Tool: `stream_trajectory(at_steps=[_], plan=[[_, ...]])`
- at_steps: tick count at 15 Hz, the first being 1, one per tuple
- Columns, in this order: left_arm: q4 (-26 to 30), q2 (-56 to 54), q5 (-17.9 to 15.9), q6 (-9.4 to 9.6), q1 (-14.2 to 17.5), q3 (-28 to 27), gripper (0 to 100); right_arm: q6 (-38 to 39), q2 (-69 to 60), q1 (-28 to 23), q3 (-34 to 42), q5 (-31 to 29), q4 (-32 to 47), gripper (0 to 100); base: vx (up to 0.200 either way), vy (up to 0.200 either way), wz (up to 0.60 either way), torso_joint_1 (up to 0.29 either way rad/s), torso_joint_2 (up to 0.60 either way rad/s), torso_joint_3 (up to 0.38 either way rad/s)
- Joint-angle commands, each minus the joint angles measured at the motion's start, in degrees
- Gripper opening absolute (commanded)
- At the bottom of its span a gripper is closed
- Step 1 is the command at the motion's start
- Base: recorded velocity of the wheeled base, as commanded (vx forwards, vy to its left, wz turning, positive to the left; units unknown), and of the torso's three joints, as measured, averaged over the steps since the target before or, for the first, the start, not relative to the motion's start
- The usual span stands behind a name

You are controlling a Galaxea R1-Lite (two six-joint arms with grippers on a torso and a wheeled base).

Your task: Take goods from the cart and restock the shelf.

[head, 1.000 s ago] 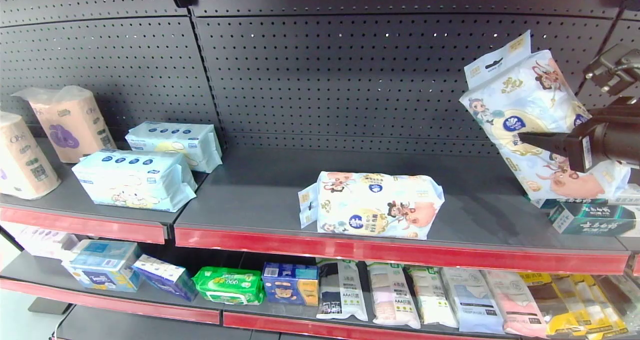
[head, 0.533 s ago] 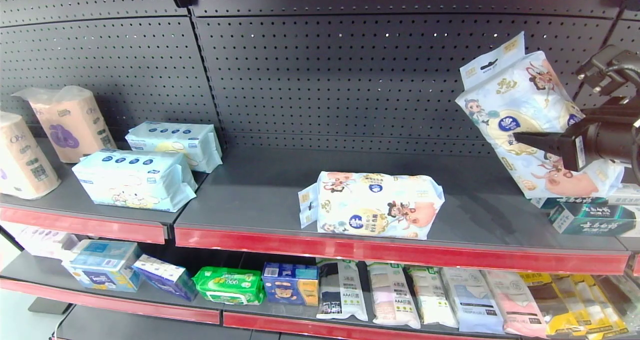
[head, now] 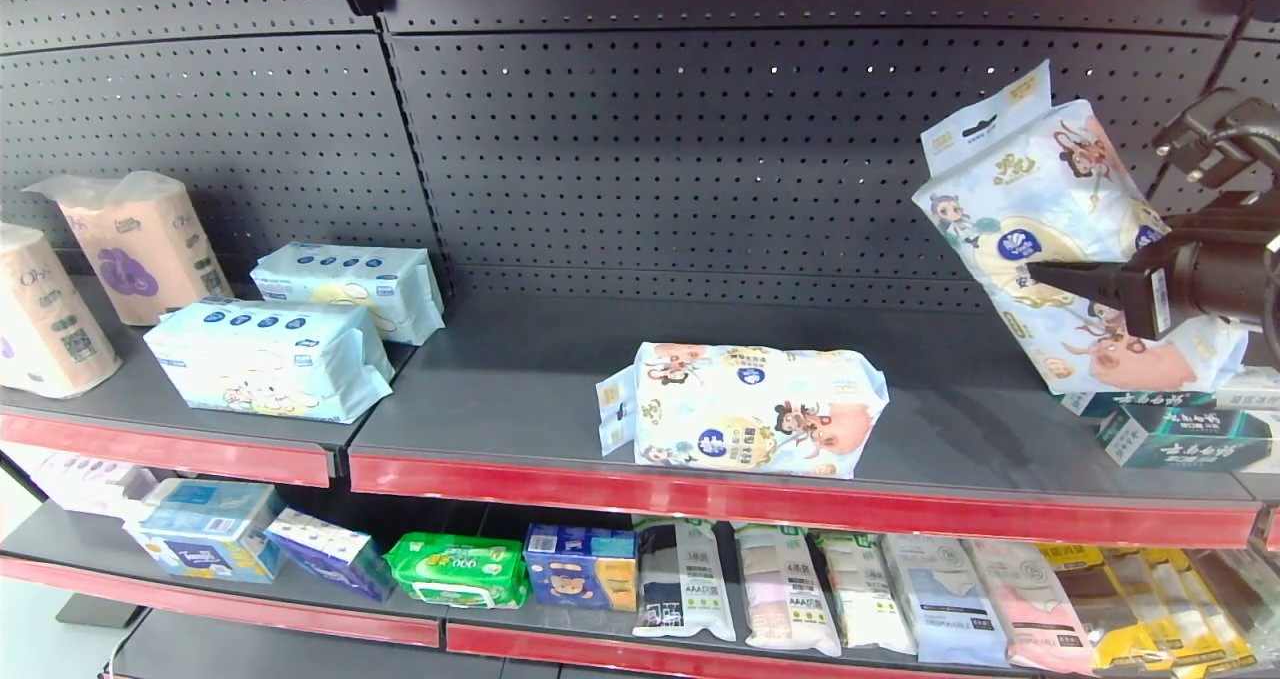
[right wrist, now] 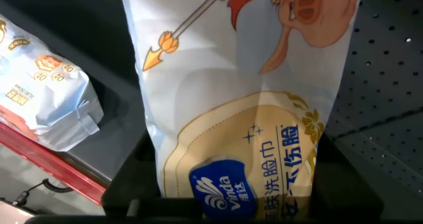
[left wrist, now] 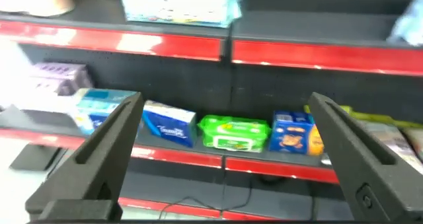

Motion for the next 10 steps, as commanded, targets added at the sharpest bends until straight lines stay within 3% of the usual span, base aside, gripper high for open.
stream_trajectory(at_steps=[1, 6, 7, 10], plan=[[0.0, -0.2, 0.4, 0.04, 0.1, 0.1, 100, 0.1, -0.2, 0.0, 0.5, 0.0, 0.0, 0, 0.000, 0.000, 0.00, 0.000, 0.00, 0.000], [-2.9, -0.7, -1.9, 0.04, -0.3, 1.6, 100, 0.1, -0.2, -0.2, 0.9, 0.0, 0.0, 0, 0.000, 0.000, 0.00, 0.000, 0.00, 0.000], [-7.6, -0.7, -5.1, 0.83, -0.3, 3.8, 100, 0.1, -0.2, -0.4, 1.4, 0.0, 0.0, 0, 0.000, 0.000, 0.00, 0.000, 0.00, 0.000], [-8.6, -0.7, -12.7, -0.14, -0.3, 4.0, 100, 0.1, -0.2, -0.5, 2.5, 0.0, 0.0, 0, 0.000, 0.000, 0.00, 0.000, 0.00, 0.000]])
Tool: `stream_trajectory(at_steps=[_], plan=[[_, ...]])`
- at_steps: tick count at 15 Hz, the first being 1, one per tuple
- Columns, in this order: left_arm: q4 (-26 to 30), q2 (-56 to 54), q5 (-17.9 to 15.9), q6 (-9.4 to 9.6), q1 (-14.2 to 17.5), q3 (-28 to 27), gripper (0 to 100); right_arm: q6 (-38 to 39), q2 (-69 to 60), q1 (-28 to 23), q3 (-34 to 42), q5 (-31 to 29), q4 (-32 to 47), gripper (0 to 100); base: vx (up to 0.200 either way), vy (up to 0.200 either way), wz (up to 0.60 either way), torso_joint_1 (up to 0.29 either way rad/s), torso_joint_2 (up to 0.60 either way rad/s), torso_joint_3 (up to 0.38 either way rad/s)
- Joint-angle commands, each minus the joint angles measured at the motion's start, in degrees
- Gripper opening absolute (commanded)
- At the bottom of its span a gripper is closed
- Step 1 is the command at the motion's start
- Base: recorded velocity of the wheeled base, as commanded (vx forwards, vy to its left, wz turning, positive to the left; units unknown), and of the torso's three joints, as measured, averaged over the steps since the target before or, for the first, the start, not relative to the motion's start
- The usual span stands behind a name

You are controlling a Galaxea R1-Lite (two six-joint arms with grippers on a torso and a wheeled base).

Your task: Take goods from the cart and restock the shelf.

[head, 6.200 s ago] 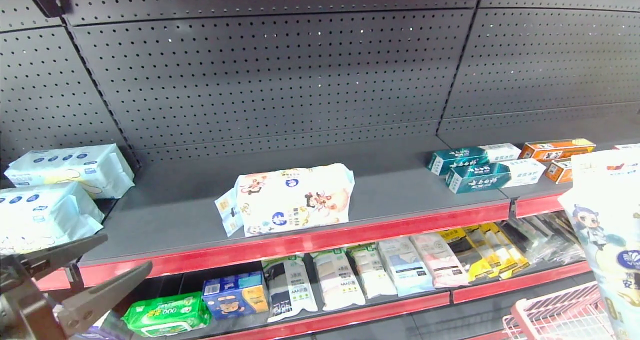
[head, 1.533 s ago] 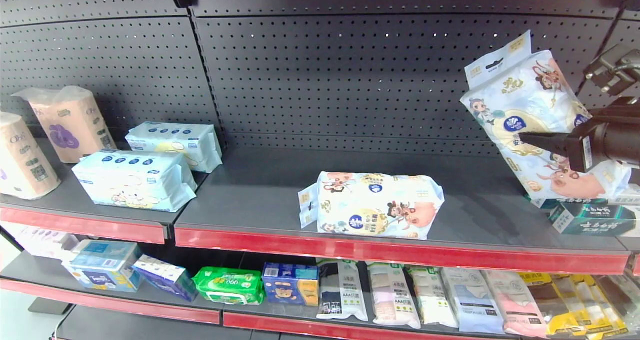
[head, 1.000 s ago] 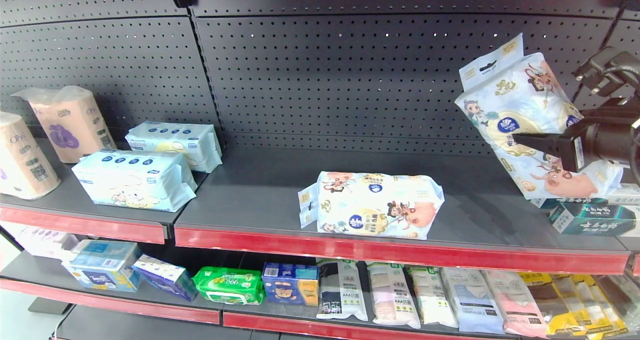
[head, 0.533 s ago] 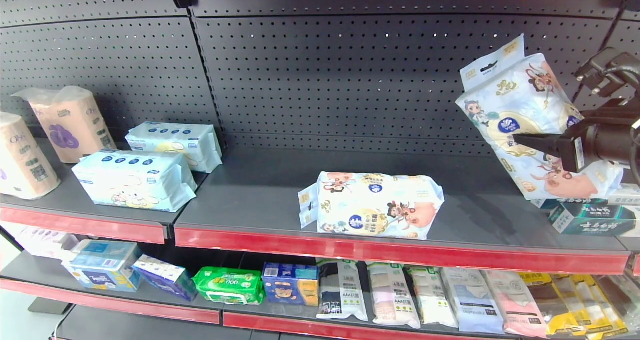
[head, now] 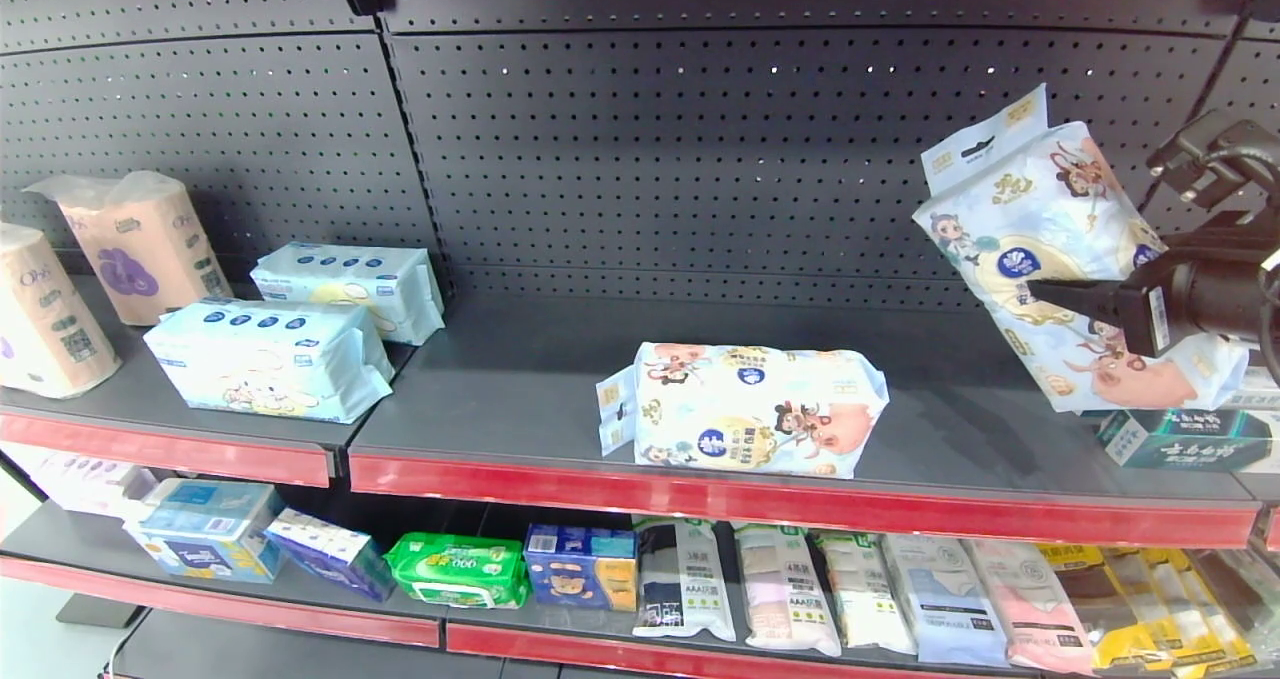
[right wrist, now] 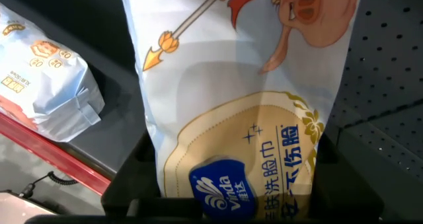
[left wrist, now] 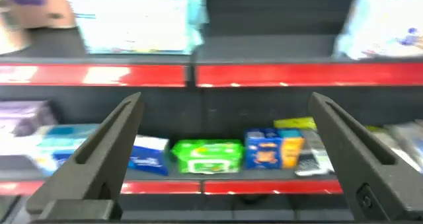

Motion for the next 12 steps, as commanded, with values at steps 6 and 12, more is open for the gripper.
stream_trajectory(at_steps=[6, 12], plan=[[1.3, 0.2, 6.6, 0.77, 0.1, 1.0, 100, 0.1, -0.2, -0.3, 0.1, 0.0, 0.0, 0, 0.000, 0.000, 0.00, 0.000, 0.00, 0.000], [1.4, 0.0, 6.0, -0.20, 0.1, 1.0, 100, 0.0, 0.4, -0.6, -0.7, 0.2, 0.0, 0, 0.000, 0.000, 0.00, 0.000, 0.00, 0.000]])
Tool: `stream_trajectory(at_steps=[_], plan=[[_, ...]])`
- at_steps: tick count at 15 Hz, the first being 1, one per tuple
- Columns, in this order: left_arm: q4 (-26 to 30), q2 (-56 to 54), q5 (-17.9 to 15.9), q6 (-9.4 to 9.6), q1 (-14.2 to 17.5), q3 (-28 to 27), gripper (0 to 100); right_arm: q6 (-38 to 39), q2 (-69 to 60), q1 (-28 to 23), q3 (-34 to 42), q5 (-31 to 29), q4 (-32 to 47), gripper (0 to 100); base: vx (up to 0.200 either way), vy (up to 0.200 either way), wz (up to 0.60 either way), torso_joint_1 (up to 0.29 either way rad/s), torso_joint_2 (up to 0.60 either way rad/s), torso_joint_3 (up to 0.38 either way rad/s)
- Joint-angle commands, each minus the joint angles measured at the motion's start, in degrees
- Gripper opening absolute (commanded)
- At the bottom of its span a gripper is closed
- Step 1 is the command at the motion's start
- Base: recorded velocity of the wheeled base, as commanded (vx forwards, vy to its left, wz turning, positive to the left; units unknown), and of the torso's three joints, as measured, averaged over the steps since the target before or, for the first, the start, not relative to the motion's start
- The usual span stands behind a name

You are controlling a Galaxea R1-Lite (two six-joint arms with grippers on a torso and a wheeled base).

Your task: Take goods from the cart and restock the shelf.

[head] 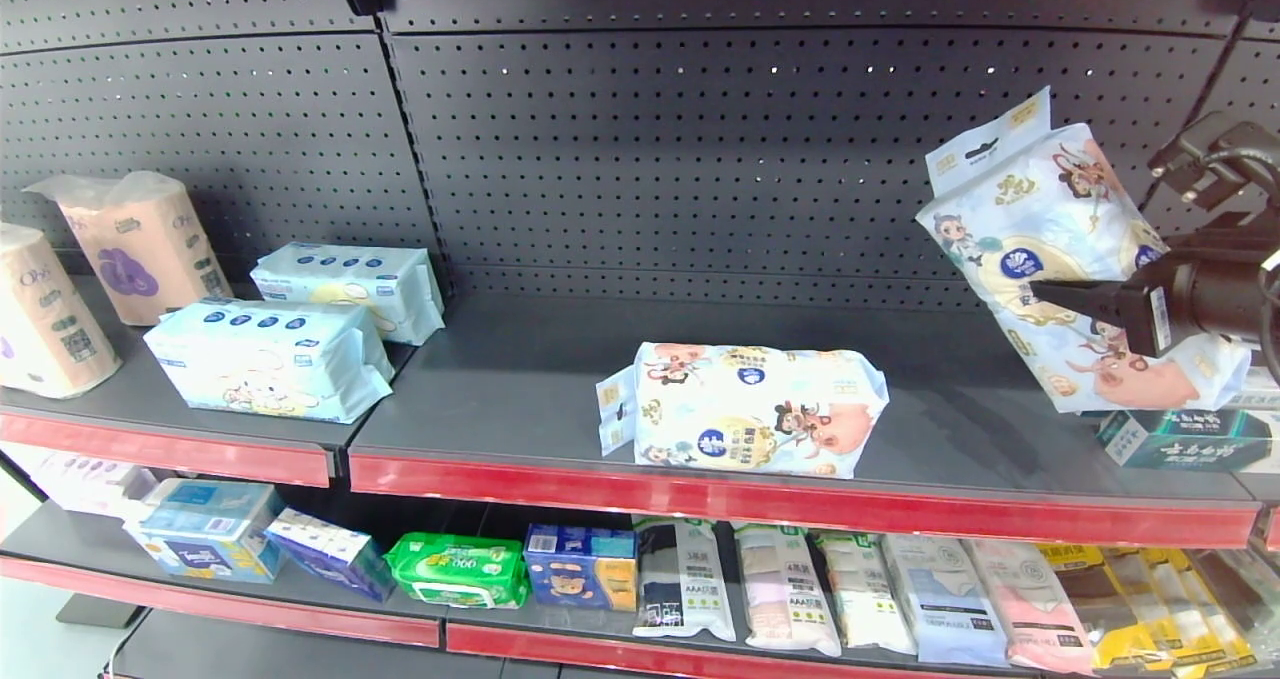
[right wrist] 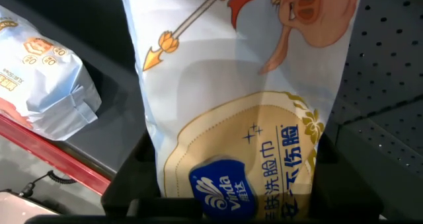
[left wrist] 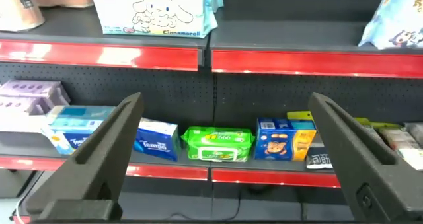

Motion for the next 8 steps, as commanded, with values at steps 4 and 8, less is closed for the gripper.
stream_trajectory(at_steps=[4, 8], plan=[[0.0, 0.0, 0.0, -0.13, 0.0, 0.0, 100, -0.4, 1.6, 0.2, -2.0, 0.5, 0.0, 0, 0.000, 0.000, 0.00, 0.000, 0.00, 0.000], [0.0, 0.0, 0.0, -0.04, 0.0, 0.0, 100, -1.5, 3.4, 0.3, -3.3, 0.6, 0.6, 0, 0.000, 0.000, 0.00, 0.000, 0.00, 0.000]])
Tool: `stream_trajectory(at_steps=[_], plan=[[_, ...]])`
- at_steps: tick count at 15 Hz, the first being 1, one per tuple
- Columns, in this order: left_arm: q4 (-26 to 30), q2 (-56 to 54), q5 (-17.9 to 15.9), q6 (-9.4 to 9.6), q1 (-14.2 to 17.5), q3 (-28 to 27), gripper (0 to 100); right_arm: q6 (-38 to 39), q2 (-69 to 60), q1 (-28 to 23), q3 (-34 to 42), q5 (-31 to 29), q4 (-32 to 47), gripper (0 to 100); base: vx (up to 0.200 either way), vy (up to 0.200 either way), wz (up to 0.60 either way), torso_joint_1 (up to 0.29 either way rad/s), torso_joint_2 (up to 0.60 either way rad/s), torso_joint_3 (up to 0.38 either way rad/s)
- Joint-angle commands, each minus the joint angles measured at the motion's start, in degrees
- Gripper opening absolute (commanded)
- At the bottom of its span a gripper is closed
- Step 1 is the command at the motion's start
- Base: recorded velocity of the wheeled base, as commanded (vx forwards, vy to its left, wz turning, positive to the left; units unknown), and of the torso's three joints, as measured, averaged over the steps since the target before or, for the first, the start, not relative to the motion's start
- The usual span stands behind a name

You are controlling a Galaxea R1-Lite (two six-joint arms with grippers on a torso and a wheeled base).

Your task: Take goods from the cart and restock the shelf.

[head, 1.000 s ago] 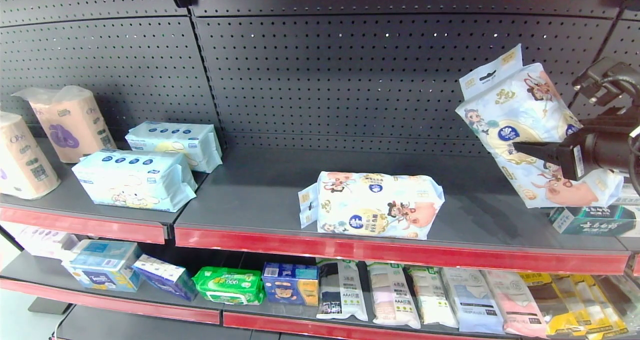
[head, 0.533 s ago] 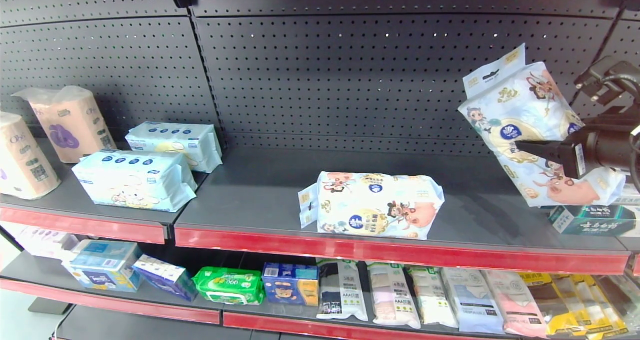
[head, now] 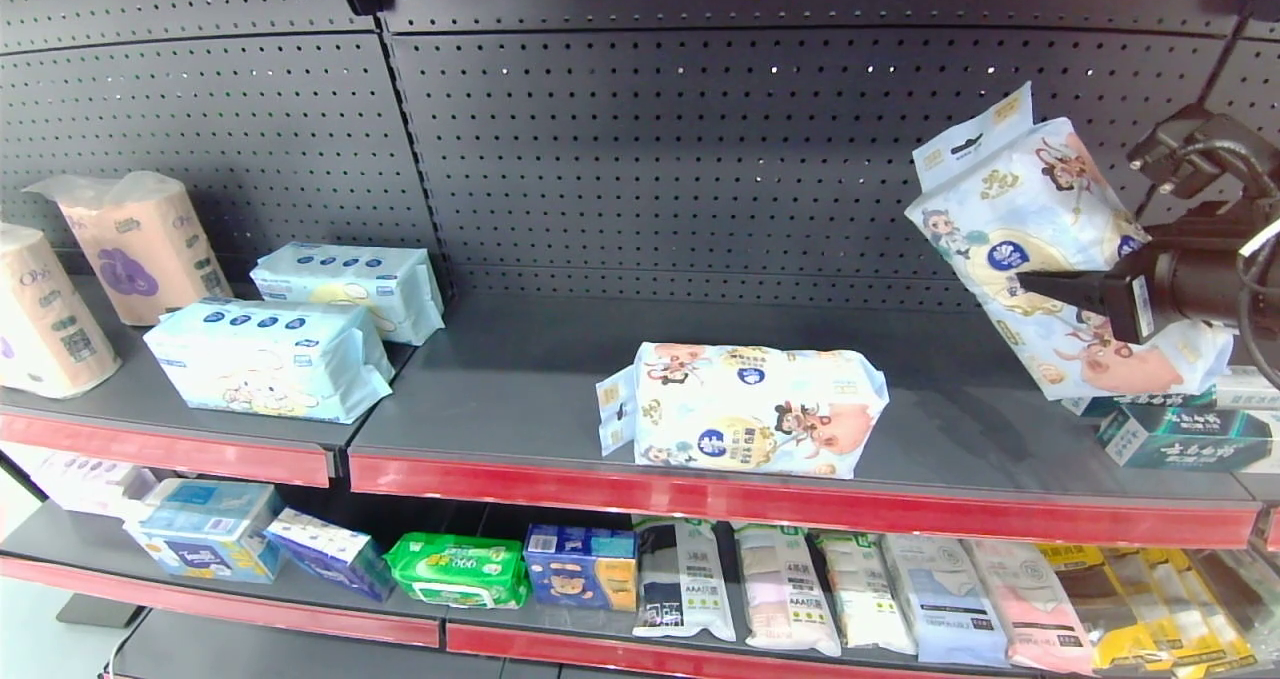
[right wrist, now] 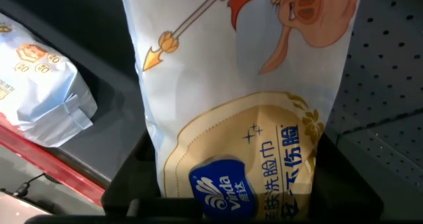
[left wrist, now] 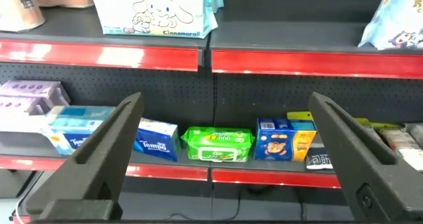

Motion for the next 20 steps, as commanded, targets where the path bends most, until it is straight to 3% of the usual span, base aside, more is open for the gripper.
stream_trajectory(at_steps=[1, 7, 16, 20], plan=[[0.0, 0.0, 0.0, 0.01, 0.0, 0.0, 100, -0.2, 2.1, 0.0, -1.8, 0.8, 0.1, 0, 0.000, 0.000, 0.00, 0.000, 0.00, 0.000], [0.1, 0.0, 0.0, 0.01, 0.0, 0.0, 100, -3.3, 9.7, 0.5, -8.2, 5.9, 0.9, 0, 0.000, 0.000, 0.00, 0.000, 0.00, 0.000], [0.0, 0.0, 0.0, 0.01, 0.0, 0.0, 100, -13.0, 20.1, 2.7, -28.5, 8.2, 21.7, 0, 0.000, 0.000, 0.00, 0.000, 0.00, 0.000], [0.0, 0.0, 0.0, 0.01, 0.0, 0.0, 100, -13.1, 23.6, 5.1, -33.4, 7.9, 22.9, 0, 0.000, 0.000, 0.00, 0.000, 0.00, 0.000]])
